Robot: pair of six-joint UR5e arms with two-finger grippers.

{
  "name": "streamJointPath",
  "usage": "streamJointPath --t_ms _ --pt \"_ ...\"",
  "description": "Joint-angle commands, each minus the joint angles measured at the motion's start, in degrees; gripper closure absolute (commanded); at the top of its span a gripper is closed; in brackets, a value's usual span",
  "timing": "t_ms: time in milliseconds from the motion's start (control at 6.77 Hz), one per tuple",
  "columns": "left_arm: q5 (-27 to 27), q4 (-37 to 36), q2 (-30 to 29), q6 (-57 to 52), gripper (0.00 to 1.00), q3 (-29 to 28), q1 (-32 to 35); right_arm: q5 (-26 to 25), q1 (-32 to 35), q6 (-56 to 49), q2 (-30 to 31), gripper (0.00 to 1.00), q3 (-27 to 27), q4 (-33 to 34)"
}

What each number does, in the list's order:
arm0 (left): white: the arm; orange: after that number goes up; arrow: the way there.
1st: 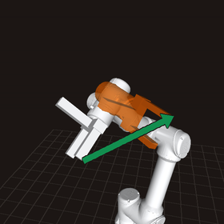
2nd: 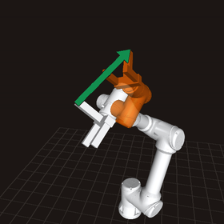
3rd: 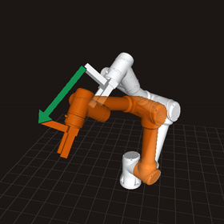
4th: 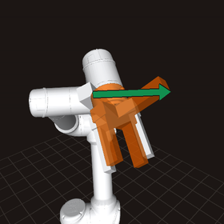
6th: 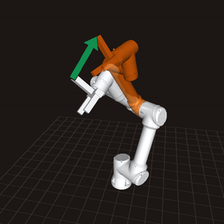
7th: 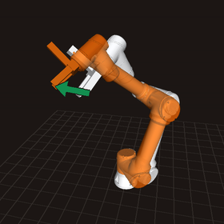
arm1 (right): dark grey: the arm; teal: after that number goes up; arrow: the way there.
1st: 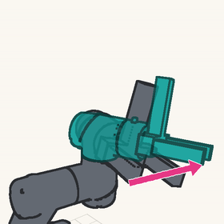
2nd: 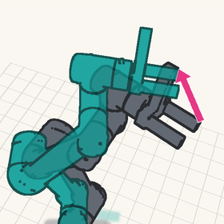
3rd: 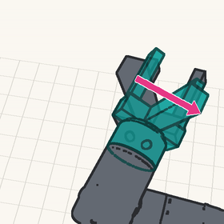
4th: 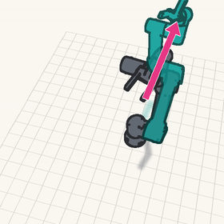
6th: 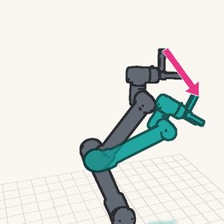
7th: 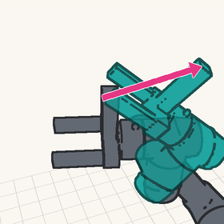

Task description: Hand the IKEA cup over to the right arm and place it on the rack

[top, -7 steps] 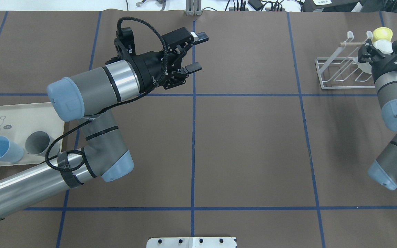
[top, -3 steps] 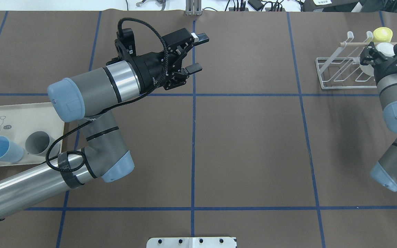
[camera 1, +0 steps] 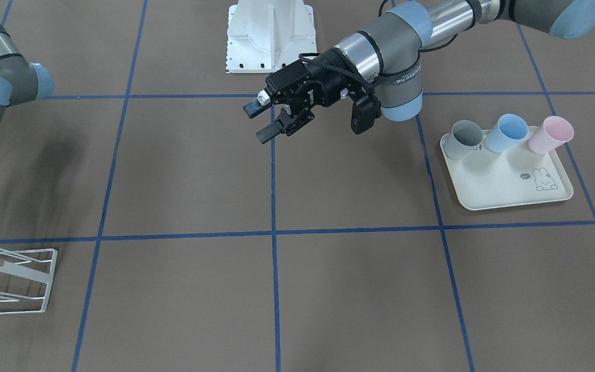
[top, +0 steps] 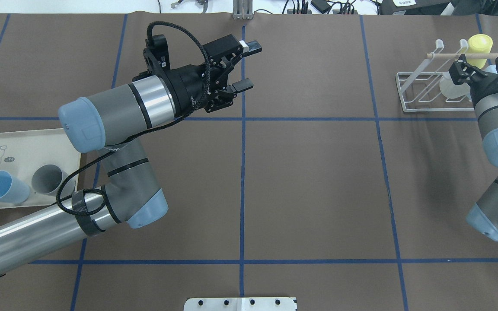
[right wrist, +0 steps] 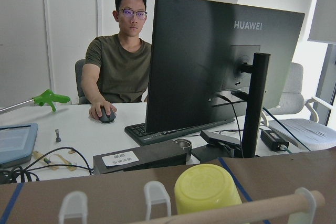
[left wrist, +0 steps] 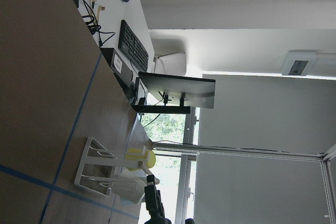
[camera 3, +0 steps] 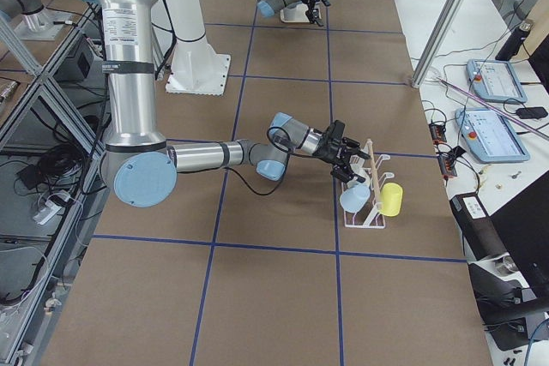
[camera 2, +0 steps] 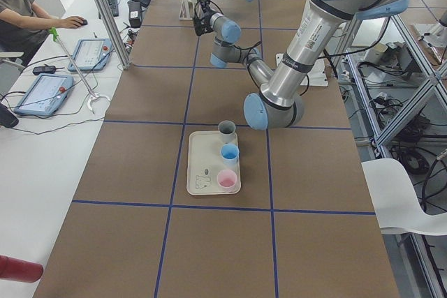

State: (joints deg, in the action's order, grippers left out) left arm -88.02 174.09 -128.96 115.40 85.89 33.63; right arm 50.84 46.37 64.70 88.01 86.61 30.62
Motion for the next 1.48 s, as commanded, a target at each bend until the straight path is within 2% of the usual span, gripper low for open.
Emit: streamJointPath --t_ms 0,295,591,886,1034,1329 --pt "-0.22 -0.42 0.03 -0.09 0.01 1.28 0.21 3.03 0.3 -0.37 0.32 0.0 0.84 -2.48" --pt "-2.22 -11.43 0.73 -0.61 0.01 8.81 0.82 6.53 1.43 -1.94 3.64 0.0 6.96 -2.5" --pt "-6.08 -19.28 4.14 -8.23 0.01 15.59 3.8 9.79 1.7 -2.3 6.55 0.0 12.51 -1.79" --pt "-12.23 -26.41 9.32 -17.52 0.01 19.12 9.07 17.33 2.4 -2.21 7.35 0.0 16.38 0.22" --pt "-15.22 -27.65 12.3 -22.8 0.01 19.66 11.87 20.93 2.49 -2.13 7.27 0.0 20.05 3.54" --pt "-24.6 -28.37 18.46 -33.69 0.01 19.67 19.42 27.0 2.32 -0.55 6.13 0.0 27.88 11.36"
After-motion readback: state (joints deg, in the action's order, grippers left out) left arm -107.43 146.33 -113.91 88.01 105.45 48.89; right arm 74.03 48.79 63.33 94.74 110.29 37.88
